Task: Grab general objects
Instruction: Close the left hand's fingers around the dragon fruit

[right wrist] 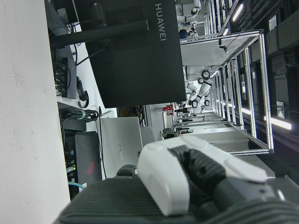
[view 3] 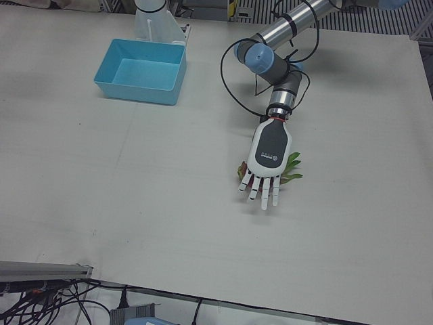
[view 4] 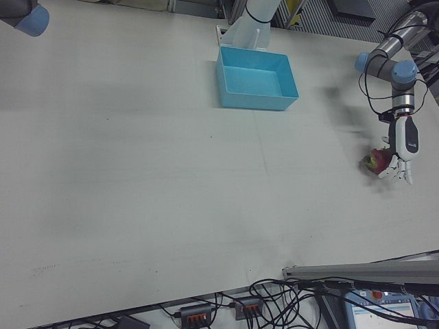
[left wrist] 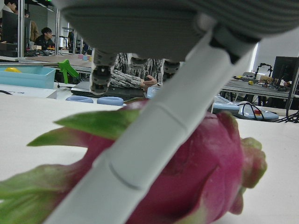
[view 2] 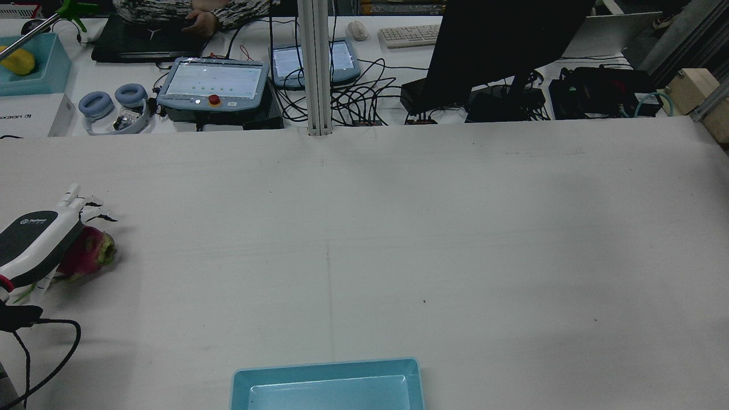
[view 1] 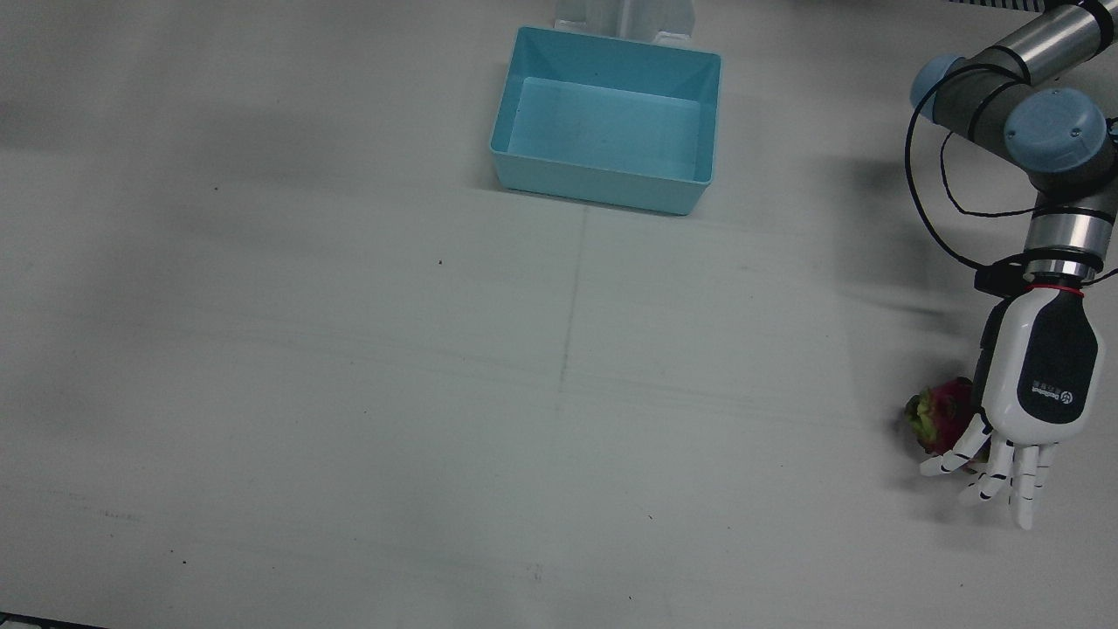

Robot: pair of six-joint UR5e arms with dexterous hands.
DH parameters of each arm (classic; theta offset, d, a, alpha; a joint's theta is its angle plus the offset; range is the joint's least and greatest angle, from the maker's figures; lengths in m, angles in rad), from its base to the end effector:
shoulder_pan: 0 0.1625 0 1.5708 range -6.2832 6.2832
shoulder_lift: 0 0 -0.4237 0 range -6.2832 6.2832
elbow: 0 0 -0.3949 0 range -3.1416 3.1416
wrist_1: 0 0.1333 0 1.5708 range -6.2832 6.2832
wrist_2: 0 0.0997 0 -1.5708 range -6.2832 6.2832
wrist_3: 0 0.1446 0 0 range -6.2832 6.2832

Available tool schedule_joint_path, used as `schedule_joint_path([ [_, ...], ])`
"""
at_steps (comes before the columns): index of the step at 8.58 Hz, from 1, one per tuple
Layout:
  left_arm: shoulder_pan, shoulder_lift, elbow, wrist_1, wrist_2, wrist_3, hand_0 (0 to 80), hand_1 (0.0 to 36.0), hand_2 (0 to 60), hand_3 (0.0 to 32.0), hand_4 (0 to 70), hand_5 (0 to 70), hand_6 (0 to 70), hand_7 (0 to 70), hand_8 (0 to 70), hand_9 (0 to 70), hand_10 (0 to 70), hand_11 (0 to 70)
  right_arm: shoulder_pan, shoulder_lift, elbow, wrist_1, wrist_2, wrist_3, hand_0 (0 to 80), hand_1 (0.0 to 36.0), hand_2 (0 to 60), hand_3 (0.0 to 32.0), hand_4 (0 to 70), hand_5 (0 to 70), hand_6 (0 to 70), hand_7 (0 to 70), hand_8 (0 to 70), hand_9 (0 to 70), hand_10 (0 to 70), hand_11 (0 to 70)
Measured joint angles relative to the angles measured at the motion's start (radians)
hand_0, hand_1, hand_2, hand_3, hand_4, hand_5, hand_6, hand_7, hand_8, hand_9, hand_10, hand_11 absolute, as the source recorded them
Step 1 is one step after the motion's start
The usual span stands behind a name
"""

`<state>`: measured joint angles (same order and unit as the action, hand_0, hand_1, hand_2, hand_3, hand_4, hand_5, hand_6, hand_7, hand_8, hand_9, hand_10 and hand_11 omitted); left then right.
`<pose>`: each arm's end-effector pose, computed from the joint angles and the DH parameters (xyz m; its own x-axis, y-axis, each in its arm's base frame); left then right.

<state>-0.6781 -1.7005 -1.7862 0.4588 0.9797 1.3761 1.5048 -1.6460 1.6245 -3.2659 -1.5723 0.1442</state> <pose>0.2820 -0.5018 0.5617 -0.0975 -0.1277 -0.9870 0.9512 0.2799 -0.1302 0.1004 -0.4993 0.7131 -0.9887 0.0459 -0.1424 0.1339 -0.1532 -0.9791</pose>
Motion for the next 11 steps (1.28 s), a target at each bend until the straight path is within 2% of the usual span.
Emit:
schedule_joint_path([
  [1, 0.003, -0.01, 0.013, -0.001, -0.003, 0.0, 80.0, 36.0, 60.0, 8.4, 2.0, 31.8, 0.0, 35.9, 0.0, 5.7, 0.0, 0.0, 0.0, 0.0, 0.0, 0.0, 0.0, 0.0, 0.0, 0.0, 0.0, 0.0, 0.0, 0.0, 0.0, 0.0, 0.0, 0.0, 0.0, 0.0],
  [2, 0.004, -0.015, 0.023, -0.005, -0.004, 0.0, 80.0, 36.0, 60.0, 4.6, 2.5, 45.4, 0.0, 41.3, 0.0, 6.8, 0.0, 0.0, 0.0, 0.0, 0.0, 0.0, 0.0, 0.0, 0.0, 0.0, 0.0, 0.0, 0.0, 0.0, 0.0, 0.0, 0.0, 0.0, 0.0, 0.0],
  [3, 0.004, -0.018, 0.035, -0.012, -0.004, 0.0, 80.0, 36.0, 60.0, 0.0, 6.0, 70.0, 0.0, 56.6, 0.0, 9.9, 0.0, 0.0, 0.0, 0.0, 0.0, 0.0, 0.001, 0.0, 0.0, 0.0, 0.0, 0.0, 0.0, 0.0, 0.0, 0.0, 0.0, 0.0, 0.0, 0.0],
  [4, 0.005, -0.02, 0.046, -0.019, -0.005, 0.0, 80.0, 36.0, 60.0, 0.0, 11.3, 70.0, 3.2, 67.7, 0.0, 12.1, 0.0, 0.0, 0.0, 0.0, 0.0, 0.0, 0.0, 0.0, 0.0, 0.0, 0.0, 0.0, 0.0, 0.0, 0.0, 0.0, 0.0, 0.0, 0.0, 0.0],
  [6, 0.005, -0.02, 0.058, -0.024, -0.005, 0.001, 80.0, 36.0, 60.0, 0.0, 28.7, 70.0, 21.5, 70.0, 3.3, 18.5, 0.0, 1.7, 0.0, 0.0, 0.0, 0.0, 0.001, 0.0, 0.0, 0.0, 0.0, 0.0, 0.0, 0.0, 0.0, 0.0, 0.0, 0.0, 0.0, 0.0],
  [7, 0.005, -0.021, 0.062, -0.025, -0.006, 0.001, 80.0, 36.0, 60.0, 0.0, 35.2, 70.0, 35.0, 70.0, 6.0, 18.6, 6.6, 14.4, 0.0, 0.0, 0.0, 0.0, 0.0, 0.0, 0.0, 0.0, 0.0, 0.0, 0.0, 0.0, 0.0, 0.0, 0.0, 0.0, 0.0, 0.0],
  [8, 0.006, -0.021, 0.065, -0.026, -0.006, 0.002, 80.0, 36.0, 60.0, 0.0, 41.1, 70.0, 52.9, 70.0, 9.5, 18.6, 23.8, 38.9, 0.0, 0.0, 0.0, 0.0, 0.0, 0.0, 0.0, 0.0, 0.0, 0.0, 0.0, 0.0, 0.0, 0.0, 0.0, 0.0, 0.0, 0.0],
  [9, 0.006, -0.021, 0.067, -0.027, -0.006, 0.003, 80.0, 36.0, 60.0, 0.0, 42.4, 70.0, 63.2, 70.0, 13.7, 19.0, 41.8, 62.6, 0.0, 0.0, 0.0, 0.0, 0.0, 0.0, 0.0, 0.0, 0.0, 0.0, 0.0, 0.0, 0.0, 0.0, 0.0, 0.0, 0.0, 0.0],
  [10, 0.006, -0.022, 0.067, -0.028, -0.007, 0.006, 80.0, 36.0, 60.0, 0.0, 44.4, 70.0, 70.0, 70.0, 37.1, 43.2, 68.5, 70.0, 0.0, 0.0, 0.0, 0.0, 0.0, 0.0, 0.0, 0.0, 0.0, 0.0, 0.0, 0.0, 0.0, 0.0, 0.0, 0.0, 0.0, 0.0],
  [11, 0.006, -0.022, 0.068, -0.031, -0.007, 0.008, 80.0, 36.0, 60.0, 0.0, 43.5, 70.0, 70.0, 70.0, 59.3, 70.0, 70.0, 70.0, 0.0, 0.0, 0.0, 0.0, 0.0, 0.0, 0.0, 0.0, 0.0, 0.0, 0.0, 0.0, 0.0, 0.0, 0.0, 0.0, 0.0, 0.0],
])
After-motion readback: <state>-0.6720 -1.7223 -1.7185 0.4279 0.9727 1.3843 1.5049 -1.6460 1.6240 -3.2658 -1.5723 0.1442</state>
